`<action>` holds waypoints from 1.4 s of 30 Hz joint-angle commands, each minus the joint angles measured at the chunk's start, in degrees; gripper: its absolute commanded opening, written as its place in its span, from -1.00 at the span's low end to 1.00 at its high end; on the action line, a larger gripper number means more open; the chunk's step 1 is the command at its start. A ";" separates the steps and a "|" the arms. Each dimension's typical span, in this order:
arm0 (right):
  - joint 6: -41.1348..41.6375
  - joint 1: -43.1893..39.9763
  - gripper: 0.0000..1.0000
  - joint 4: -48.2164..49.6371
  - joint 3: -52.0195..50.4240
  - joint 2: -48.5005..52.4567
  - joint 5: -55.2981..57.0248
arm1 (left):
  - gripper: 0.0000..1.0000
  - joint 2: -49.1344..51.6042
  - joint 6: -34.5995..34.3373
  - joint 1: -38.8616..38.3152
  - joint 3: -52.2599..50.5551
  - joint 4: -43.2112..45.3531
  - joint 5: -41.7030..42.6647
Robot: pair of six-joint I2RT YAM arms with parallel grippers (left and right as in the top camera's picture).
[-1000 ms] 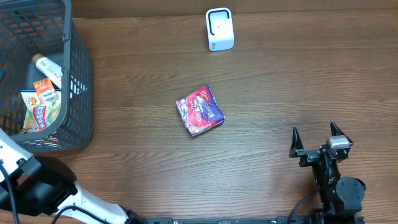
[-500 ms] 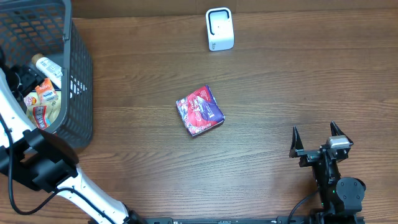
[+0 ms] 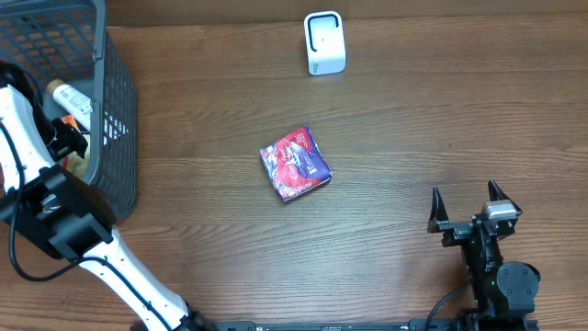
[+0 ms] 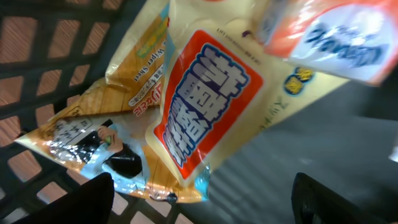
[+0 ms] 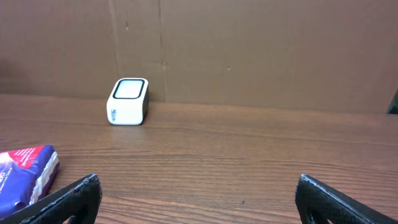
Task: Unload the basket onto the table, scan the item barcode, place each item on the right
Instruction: 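Reach into the basket and grasp the yellow snack packet with left gripper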
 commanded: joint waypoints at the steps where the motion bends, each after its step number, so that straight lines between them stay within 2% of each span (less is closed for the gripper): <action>1: 0.22 -0.15 1.00 0.33 -0.57 -0.42 0.20 | 0.64 1.68 1.18 -0.48 -0.50 -0.35 -3.30; 16: 0.22 -0.15 1.00 0.33 -0.57 -0.42 0.20 | 0.57 7.52 0.92 -0.90 -1.46 -0.22 -4.61; 17: 0.22 -0.15 1.00 0.33 -0.57 -0.42 0.20 | 0.50 7.65 0.94 -0.90 -1.77 0.17 -4.61; 21: 0.22 -0.15 1.00 0.31 -0.57 -0.42 0.20 | -0.17 7.67 0.98 -0.87 -3.37 1.09 -4.61; 24: 0.22 -0.15 1.00 0.33 -0.57 -0.42 0.20 | -0.21 7.67 0.98 -0.85 -3.93 1.18 -4.61; 25: 0.22 -0.15 1.00 0.33 -0.57 -0.42 0.20 | -0.46 7.67 0.98 -0.85 -3.93 1.16 -4.61; 26: 0.22 -0.15 1.00 0.33 -0.57 -0.42 0.20 | -0.92 7.67 0.98 -0.85 -3.98 1.07 -4.61; 30: 0.22 -0.15 1.00 0.33 -0.57 -0.42 0.20 | -0.92 7.63 0.96 -0.87 -3.89 0.94 -4.42; 35: 0.22 -0.15 1.00 0.33 -0.57 -0.42 0.20 | -0.92 6.54 -4.13 -0.87 1.16 -1.95 -4.00; 40: 0.22 -0.15 1.00 0.33 -0.57 -0.42 0.20 | -0.92 2.58 -4.35 -0.87 9.92 -3.91 5.90; 42: 0.22 -0.15 1.00 0.33 -0.57 -0.42 0.20 | -0.92 0.52 -4.39 -0.87 12.63 -4.20 6.38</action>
